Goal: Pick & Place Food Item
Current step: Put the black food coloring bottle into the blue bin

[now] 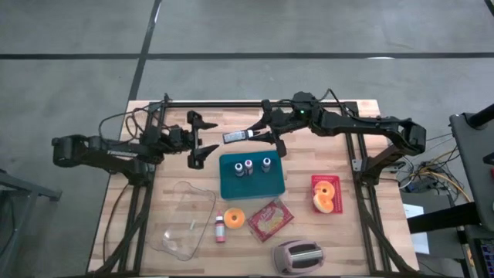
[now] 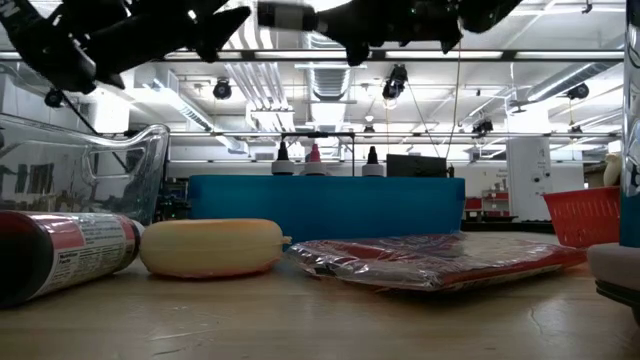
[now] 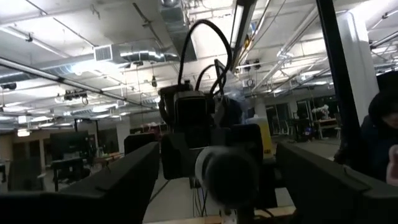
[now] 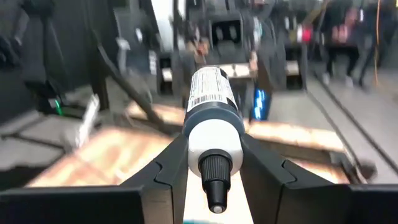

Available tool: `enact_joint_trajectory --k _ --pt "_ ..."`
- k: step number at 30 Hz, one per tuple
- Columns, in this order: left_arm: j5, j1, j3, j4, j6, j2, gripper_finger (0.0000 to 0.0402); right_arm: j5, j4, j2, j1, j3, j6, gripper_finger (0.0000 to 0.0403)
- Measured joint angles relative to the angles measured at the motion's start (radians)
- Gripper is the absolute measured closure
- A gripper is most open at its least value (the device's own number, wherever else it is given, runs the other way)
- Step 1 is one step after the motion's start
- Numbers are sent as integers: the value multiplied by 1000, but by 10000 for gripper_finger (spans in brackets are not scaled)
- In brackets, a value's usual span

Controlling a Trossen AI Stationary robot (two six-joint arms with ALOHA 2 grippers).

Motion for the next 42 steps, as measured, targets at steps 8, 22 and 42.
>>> enact_joint_trajectory --k 8,22,42 --pt "-9 -1 -106 -8 0 -82 77 234 -530 -27 82 154 -131 295" --pt "-65 -1 -205 -30 -7 -135 77 459 -1086 -32 254 342 -51 295" --pt "-106 -1 -209 -49 4 -134 77 490 -1387 39 270 368 48 295"
